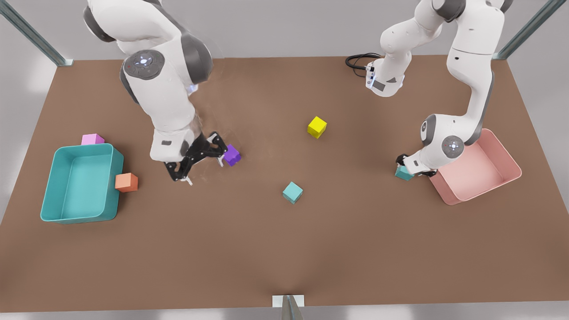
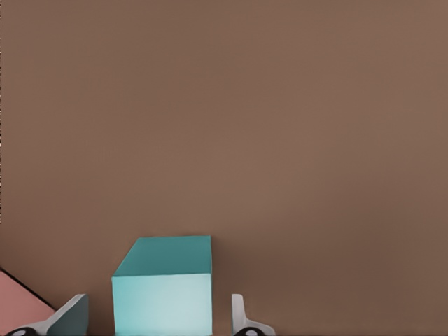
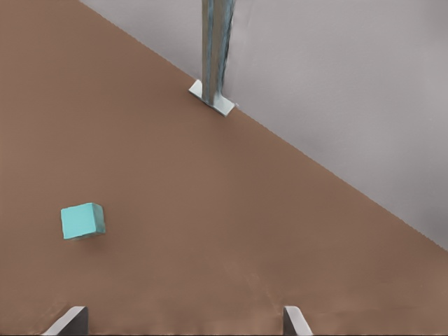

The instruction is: Stack the two blue cubes on top of each other

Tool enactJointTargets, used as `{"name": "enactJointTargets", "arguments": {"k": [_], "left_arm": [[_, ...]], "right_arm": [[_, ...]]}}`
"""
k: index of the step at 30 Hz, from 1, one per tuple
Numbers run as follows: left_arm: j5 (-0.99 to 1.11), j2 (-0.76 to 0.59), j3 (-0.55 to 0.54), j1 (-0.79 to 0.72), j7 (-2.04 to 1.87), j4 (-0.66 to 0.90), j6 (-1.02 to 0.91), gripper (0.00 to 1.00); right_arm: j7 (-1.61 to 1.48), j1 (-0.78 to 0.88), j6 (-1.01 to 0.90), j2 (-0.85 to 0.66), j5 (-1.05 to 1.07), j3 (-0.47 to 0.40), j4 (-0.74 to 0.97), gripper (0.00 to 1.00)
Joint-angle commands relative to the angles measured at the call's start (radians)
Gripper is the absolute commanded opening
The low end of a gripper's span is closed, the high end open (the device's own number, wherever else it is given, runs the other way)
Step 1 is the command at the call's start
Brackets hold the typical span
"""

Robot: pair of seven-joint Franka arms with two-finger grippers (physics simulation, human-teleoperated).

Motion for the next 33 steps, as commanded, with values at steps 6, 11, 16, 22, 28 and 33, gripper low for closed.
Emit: {"name": "enactJointTargets", "arguments": {"k": [6,11,16,22,28,33], "left_arm": [[0.039,0.083,0.003,0.022,-0.019,-0.004,0.114,0.99],[0.065,0.101,0.006,0.030,-0.021,-0.005,0.121,0.99],[0.065,0.100,0.006,0.030,-0.030,-0.005,0.118,0.65],[0.065,0.026,-0.034,0.007,-0.154,0.052,-0.053,0.65],[0.051,0.164,-0.246,-0.246,-0.786,0.415,-0.320,0.65],[0.065,0.369,-0.230,-0.548,-1.101,0.737,-0.325,0.65]], "right_arm": [[0.135,-0.107,0.056,-0.262,0.130,-0.165,-0.706,1.00],[0.138,-0.113,0.128,-0.387,0.128,-0.147,-0.846,1.00],[0.140,-0.112,0.129,-0.325,0.130,-0.147,-0.806,1.00],[0.135,-0.126,0.071,-0.218,0.128,-0.150,-0.650,1.00],[0.135,-0.152,-0.115,-0.215,0.067,-0.158,-0.341,1.00],[0.137,-0.162,-0.121,-0.210,0.076,-0.147,-0.326,1.00]]}}
